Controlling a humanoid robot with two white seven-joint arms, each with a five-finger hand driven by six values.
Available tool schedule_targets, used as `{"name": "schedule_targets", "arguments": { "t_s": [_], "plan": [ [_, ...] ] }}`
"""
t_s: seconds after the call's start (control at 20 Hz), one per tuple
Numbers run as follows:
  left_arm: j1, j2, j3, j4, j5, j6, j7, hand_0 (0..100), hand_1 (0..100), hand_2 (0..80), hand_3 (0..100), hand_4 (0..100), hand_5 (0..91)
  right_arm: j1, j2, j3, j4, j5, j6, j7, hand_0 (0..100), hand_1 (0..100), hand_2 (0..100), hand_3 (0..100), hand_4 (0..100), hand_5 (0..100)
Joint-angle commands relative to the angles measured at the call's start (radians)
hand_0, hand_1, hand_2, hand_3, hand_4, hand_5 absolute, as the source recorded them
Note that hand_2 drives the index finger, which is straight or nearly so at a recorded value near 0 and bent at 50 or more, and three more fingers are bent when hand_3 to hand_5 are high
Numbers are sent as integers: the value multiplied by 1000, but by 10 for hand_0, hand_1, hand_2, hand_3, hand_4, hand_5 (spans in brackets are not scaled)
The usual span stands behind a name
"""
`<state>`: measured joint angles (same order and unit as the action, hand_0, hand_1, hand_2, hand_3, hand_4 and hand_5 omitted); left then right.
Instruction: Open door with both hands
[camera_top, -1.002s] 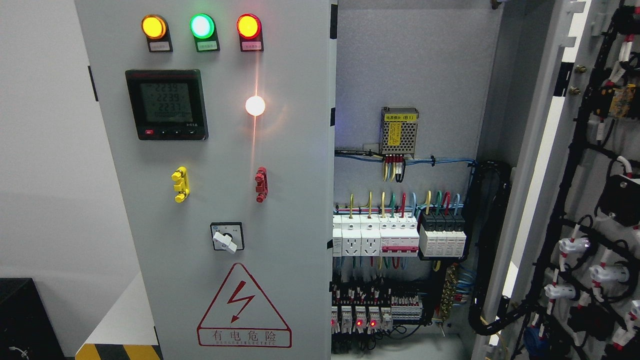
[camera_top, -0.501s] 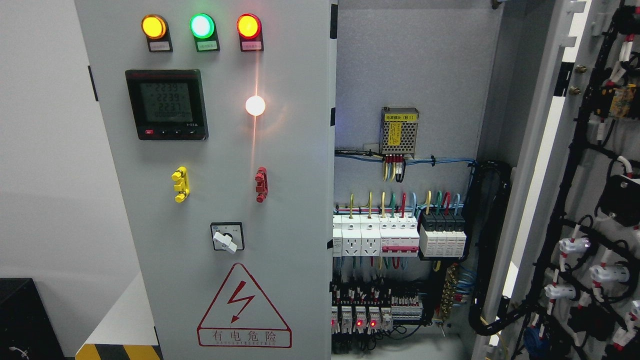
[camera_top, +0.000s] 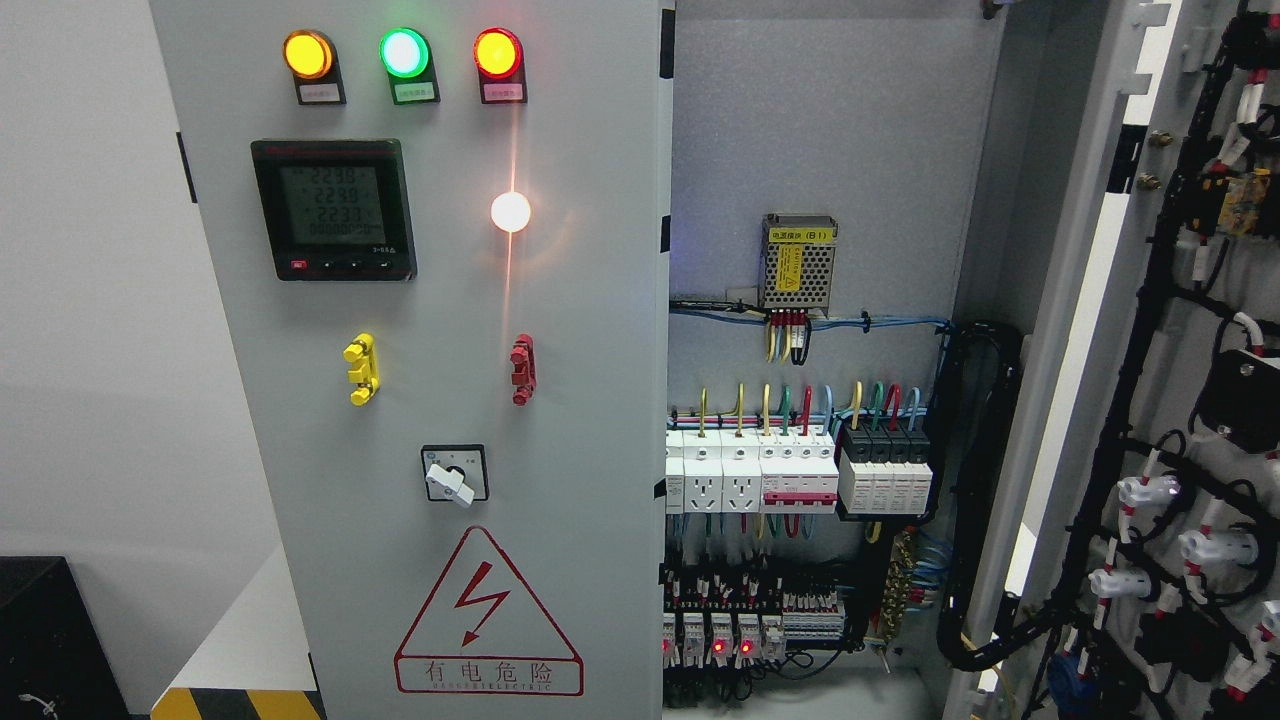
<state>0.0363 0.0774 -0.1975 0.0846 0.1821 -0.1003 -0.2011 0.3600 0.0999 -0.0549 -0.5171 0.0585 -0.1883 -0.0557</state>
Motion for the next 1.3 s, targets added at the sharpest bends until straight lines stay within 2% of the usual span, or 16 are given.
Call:
{"name": "schedule_targets", "arguments": {
  "t_s": [0.0,0.3,0.65,0.75,0.85,1.05,1.25],
  "plan": [
    [1,-13,59,4,-9,-1,11,0,0,0,0,0,0,131,-40,62,-562,0,-3,-3,0,0,0,0,0,0],
    [1,-24,52,4,-9,-1,17,0,0,0,0,0,0,278,-98,148,-947,0,-3,-3,0,0,0,0,0,0],
    [-9,-25,53,4,-7,-1,8,0,0,0,0,0,0,416,-114,196,-1305,0,-3,-3,0,0,0,0,0,0],
    [-12,-25,53,4,-7,1,8,0,0,0,0,0,0,441,-146,233,-1383,-2,-3,-3,0,0,0,0,0,0],
    [-13,-25,53,4,-6,1,8,0,0,0,0,0,0,459,-170,257,-1461,-2,-3,-3,0,0,0,0,0,0],
    [-13,-31,52,4,-7,1,8,0,0,0,0,0,0,453,-178,274,-1570,-2,-9,-3,0,0,0,0,0,0],
    [-15,-31,52,4,-7,1,8,0,0,0,0,0,0,384,-198,317,-1571,-2,-89,-3,0,0,0,0,0,0]
  ]
}}
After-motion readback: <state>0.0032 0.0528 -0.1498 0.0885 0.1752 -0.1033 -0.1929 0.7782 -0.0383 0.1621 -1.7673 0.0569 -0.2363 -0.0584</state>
